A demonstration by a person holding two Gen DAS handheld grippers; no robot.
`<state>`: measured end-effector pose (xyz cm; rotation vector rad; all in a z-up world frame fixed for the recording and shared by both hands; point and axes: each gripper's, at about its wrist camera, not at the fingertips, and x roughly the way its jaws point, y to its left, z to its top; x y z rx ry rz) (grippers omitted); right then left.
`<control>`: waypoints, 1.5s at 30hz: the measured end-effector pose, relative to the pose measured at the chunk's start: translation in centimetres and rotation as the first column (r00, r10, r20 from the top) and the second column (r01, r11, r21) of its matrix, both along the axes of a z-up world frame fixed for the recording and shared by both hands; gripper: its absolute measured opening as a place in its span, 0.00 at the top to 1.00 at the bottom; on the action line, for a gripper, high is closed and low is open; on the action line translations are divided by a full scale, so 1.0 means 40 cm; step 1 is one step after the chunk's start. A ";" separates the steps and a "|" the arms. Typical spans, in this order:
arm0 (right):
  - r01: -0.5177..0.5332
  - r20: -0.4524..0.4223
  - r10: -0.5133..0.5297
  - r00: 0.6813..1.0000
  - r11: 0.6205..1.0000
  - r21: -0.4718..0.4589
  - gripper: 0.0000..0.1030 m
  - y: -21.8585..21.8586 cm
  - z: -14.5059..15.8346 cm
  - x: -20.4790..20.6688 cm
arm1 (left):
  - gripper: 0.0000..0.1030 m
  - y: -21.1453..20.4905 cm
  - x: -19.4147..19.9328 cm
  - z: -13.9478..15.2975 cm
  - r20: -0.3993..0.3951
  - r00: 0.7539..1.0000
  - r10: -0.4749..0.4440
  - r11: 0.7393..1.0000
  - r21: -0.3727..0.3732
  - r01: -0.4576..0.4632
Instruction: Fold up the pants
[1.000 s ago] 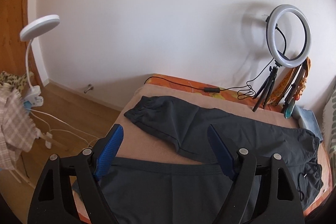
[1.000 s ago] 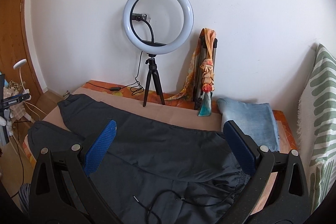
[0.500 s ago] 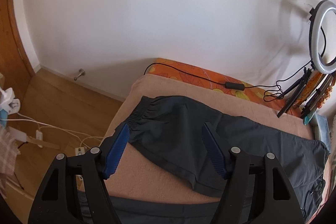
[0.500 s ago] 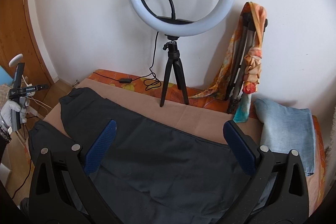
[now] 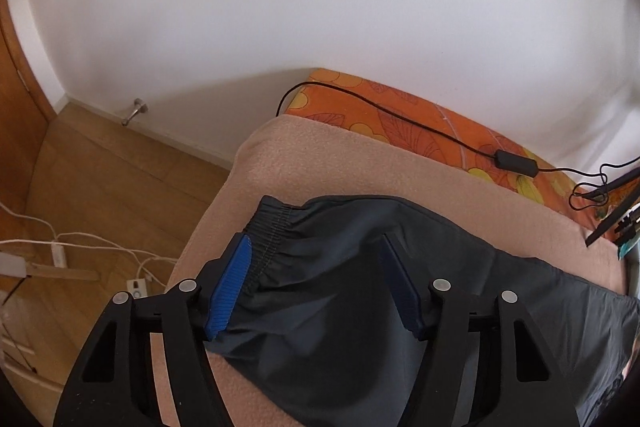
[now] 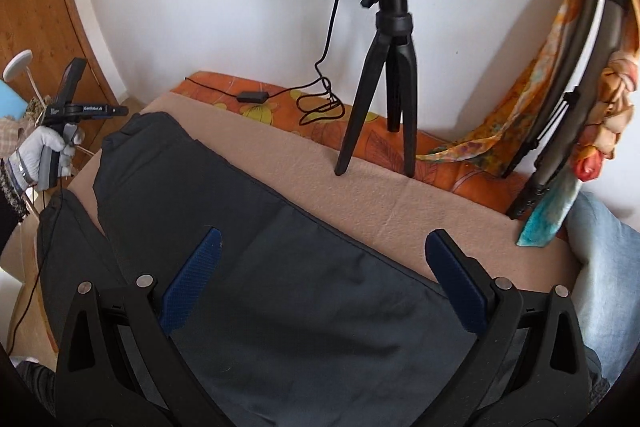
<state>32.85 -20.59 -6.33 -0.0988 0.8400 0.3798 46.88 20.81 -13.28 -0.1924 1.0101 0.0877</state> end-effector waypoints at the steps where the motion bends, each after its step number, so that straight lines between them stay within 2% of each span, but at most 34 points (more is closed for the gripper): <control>1: -0.008 -0.011 0.008 1.000 1.000 -0.008 0.00 0.009 -0.017 0.015 | 0.37 0.002 0.011 -0.009 -0.004 1.000 0.006 1.000 0.004 -0.006; 8: -0.041 -0.084 0.041 0.996 0.999 -0.005 0.00 0.054 -0.121 0.111 | 0.45 0.004 0.068 -0.071 -0.039 0.999 0.020 0.999 0.033 -0.019; 17: -0.076 -0.128 0.064 0.990 0.992 -0.097 0.00 0.092 -0.221 0.187 | 0.52 -0.004 0.076 -0.088 -0.026 1.000 -0.002 0.993 0.118 0.005; 20: -0.074 -0.153 0.058 0.986 0.992 -0.101 0.00 0.090 -0.248 0.202 | 0.62 -0.010 0.071 -0.083 -0.017 1.000 -0.009 0.990 0.138 0.012; 21: -0.077 -0.168 0.059 0.984 0.991 -0.106 0.00 0.090 -0.255 0.200 | 0.69 -0.014 0.071 -0.082 -0.013 1.000 -0.013 0.989 0.145 0.014; 22: -0.083 -0.149 0.066 0.987 0.991 -0.109 0.00 0.091 -0.253 0.195 | 0.73 -0.014 0.077 -0.087 -0.011 1.000 -0.021 0.989 0.149 0.023; 27: -0.104 -0.162 0.085 0.983 0.988 -0.111 0.02 0.097 -0.252 0.184 | 0.76 -0.031 0.077 -0.088 -0.002 0.999 -0.038 0.982 0.187 0.037; 28: -0.114 -0.156 0.095 0.983 0.987 -0.114 0.05 0.102 -0.252 0.176 | 0.76 -0.032 0.076 -0.087 0.000 0.999 -0.040 0.981 0.189 0.040; 31: -0.141 -0.137 0.126 0.983 0.985 -0.103 0.26 0.118 -0.245 0.153 | 0.77 -0.026 0.072 -0.079 0.007 0.999 -0.040 0.984 0.174 0.039; 32: -0.157 -0.131 0.143 0.981 0.982 -0.102 0.41 0.124 -0.242 0.144 | 0.77 -0.023 0.068 -0.074 0.013 0.999 -0.036 0.985 0.170 0.034; 33: -0.174 -0.127 0.161 0.979 0.980 -0.100 0.60 0.130 -0.238 0.136 | 0.77 -0.019 0.066 -0.069 0.022 0.999 -0.032 0.986 0.166 0.028; 35: -0.181 -0.126 0.166 0.978 0.976 -0.119 0.83 0.156 -0.236 0.135 | 0.77 -0.020 0.059 -0.062 0.033 0.999 -0.029 0.987 0.157 0.023; 36: -0.180 -0.129 0.164 0.978 0.976 -0.125 0.91 0.158 -0.236 0.134 | 0.78 -0.018 0.056 -0.058 0.038 0.999 -0.029 0.987 0.156 0.022; 40: -0.160 -0.131 0.144 0.981 0.979 -0.123 0.96 0.179 -0.226 0.133 | 0.79 -0.016 0.039 -0.039 0.076 0.997 -0.026 0.990 0.143 0.015; 45: -0.134 -0.071 0.129 0.989 0.988 -0.072 0.97 0.164 -0.154 0.092 | 0.79 0.011 0.002 0.003 0.128 0.992 -0.009 0.994 0.105 -0.004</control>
